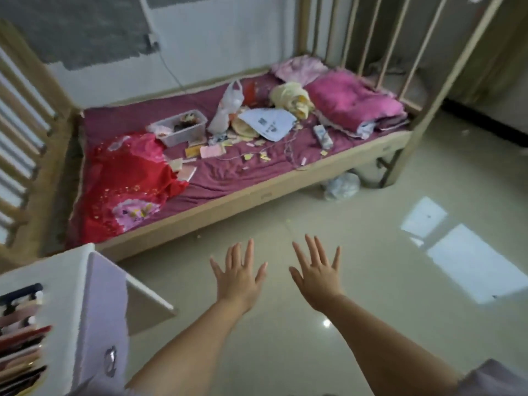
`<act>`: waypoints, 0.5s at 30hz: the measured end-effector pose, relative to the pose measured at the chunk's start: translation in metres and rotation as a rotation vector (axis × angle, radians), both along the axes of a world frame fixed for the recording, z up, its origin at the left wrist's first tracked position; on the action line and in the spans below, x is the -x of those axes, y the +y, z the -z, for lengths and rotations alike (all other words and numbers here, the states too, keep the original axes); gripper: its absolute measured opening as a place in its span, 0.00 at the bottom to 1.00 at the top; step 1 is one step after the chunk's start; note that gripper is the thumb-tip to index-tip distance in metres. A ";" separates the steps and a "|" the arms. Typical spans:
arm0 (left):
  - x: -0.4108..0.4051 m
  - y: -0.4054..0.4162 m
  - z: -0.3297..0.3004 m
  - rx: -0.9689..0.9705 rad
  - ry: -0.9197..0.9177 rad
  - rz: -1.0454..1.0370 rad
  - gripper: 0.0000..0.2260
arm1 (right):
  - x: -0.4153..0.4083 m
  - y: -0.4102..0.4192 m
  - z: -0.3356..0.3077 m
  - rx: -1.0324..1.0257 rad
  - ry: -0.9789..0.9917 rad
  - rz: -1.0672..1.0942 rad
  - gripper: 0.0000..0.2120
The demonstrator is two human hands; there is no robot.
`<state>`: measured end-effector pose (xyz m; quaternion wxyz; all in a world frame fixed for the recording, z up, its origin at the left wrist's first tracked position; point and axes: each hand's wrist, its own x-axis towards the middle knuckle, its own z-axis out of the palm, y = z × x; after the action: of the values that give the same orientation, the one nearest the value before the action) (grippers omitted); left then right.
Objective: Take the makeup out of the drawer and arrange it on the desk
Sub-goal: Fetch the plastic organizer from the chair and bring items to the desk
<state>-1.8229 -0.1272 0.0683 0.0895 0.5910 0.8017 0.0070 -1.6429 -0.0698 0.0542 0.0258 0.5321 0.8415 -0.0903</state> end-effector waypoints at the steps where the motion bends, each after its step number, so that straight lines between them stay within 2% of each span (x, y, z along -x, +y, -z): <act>1: -0.025 0.010 -0.001 0.003 -0.004 0.051 0.29 | -0.026 0.000 -0.001 0.001 0.006 0.053 0.28; 10: -0.286 0.052 0.010 0.044 -0.081 0.442 0.29 | -0.300 -0.026 0.011 0.061 -0.003 0.449 0.28; 15: -0.408 0.067 0.016 0.102 -0.090 0.581 0.29 | -0.433 -0.056 0.014 0.099 0.006 0.673 0.28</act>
<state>-1.4145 -0.0597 0.0520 0.1527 0.7896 0.5935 -0.0330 -1.2101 -0.1258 0.0403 0.0179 0.7779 0.6132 -0.1361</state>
